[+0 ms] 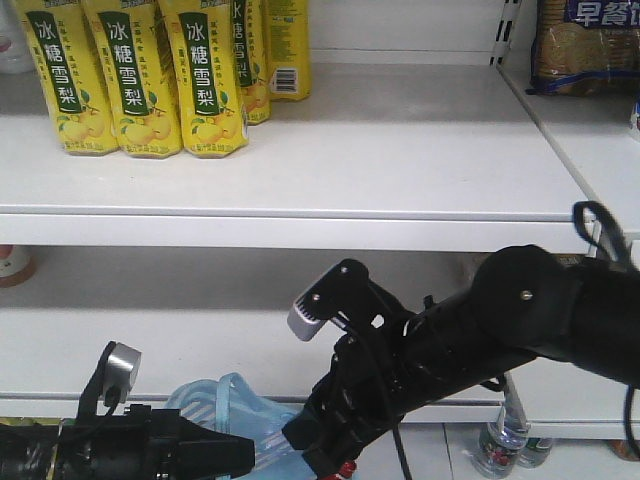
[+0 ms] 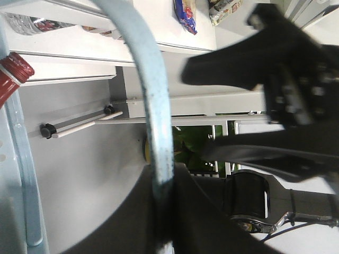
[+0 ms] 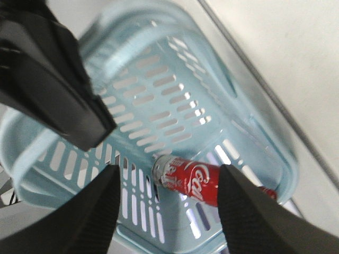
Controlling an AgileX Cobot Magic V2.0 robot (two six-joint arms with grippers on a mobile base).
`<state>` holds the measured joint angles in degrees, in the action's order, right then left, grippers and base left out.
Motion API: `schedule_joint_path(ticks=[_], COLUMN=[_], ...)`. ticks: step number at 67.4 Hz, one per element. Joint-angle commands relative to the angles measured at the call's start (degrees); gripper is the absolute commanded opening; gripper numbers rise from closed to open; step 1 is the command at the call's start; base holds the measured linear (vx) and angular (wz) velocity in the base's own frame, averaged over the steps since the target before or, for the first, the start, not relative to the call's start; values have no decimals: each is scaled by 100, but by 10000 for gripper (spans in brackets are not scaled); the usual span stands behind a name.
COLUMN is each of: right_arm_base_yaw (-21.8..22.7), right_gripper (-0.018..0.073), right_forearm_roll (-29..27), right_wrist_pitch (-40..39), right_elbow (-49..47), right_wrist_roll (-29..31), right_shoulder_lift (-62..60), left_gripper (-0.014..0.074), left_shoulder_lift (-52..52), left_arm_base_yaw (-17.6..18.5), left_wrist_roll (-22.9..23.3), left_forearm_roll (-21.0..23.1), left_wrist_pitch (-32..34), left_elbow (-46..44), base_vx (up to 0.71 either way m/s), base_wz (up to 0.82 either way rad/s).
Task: Place coke in basket with both arms
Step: 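Open the right gripper to release the bottle and withdraw it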
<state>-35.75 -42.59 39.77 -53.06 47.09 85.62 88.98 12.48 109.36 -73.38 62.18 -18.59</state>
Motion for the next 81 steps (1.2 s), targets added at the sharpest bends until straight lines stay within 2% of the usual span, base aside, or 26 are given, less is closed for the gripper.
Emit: schedule_joint_path(ticks=[1, 15, 25, 35, 51, 60, 65, 71, 81], right_arm_base_yaw=[27, 27, 31, 31, 31, 31, 31, 31, 31], right_gripper=[382, 374, 374, 374, 374, 374, 374, 374, 370], right_forearm_roll=[162, 1306, 2495, 4048, 7207, 8472, 8798, 8929, 9027], right_wrist_pitch=[-90, -432, -522, -585, -356, -157, 58, 284, 33], right_elbow=[-141, -141, -141, -141, -141, -141, -141, -89, 603], right_wrist_roll=[-103, -1111, -2066, -3380, -6157, -7216, -7582, -7768, -8032], right_shoulder_lift=[-661, -1471, -2027, -2497, -3280, -3809, -4096, -4508, -5273], left_gripper=[-6, -6, -6, -6, -6, -6, -6, -6, -6], left_shoulder_lift=[-209, -209, -209, -209, -209, -209, -209, -209, -209], left_arm_base_yaw=[-2, -2, -2, -2, -2, -2, -2, -2, -2], left_wrist_roll=[-45, -45, -45, -45, -45, -45, -45, -45, -45], left_forearm_roll=[467, 467, 467, 467, 467, 467, 467, 467, 467], left_wrist_pitch=[1657, 1657, 1657, 1657, 1657, 1657, 1657, 1657, 1657], left_elbow=[-127, -127, -127, -127, -127, -127, -127, -127, -127], base_vx=[0, 0, 0, 0, 0, 0, 0, 0, 0], base_wz=[0, 0, 0, 0, 0, 0, 0, 0, 0])
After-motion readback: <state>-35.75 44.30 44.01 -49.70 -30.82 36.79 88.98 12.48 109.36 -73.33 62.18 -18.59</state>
